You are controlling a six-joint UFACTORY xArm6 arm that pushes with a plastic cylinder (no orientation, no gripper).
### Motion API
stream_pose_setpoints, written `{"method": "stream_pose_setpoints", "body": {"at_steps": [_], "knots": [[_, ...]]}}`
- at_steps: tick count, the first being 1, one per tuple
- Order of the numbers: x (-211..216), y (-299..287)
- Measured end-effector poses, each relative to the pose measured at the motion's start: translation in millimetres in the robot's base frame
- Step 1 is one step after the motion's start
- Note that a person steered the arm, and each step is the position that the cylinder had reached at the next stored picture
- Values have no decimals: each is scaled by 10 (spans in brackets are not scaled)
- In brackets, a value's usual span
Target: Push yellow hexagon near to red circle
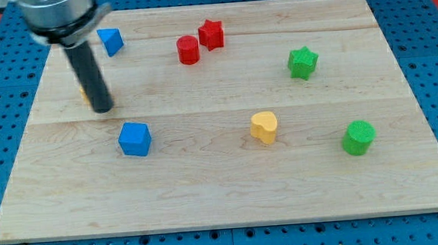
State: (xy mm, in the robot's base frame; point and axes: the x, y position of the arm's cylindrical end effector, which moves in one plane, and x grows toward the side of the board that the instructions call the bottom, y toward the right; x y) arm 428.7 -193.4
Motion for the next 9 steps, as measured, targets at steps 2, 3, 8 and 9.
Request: {"method": "stream_pose_setpoints", "body": {"at_steps": [2, 3, 8, 9], "knots": [[-147, -327], [-254, 90], [-953, 524], [-963, 845]]}}
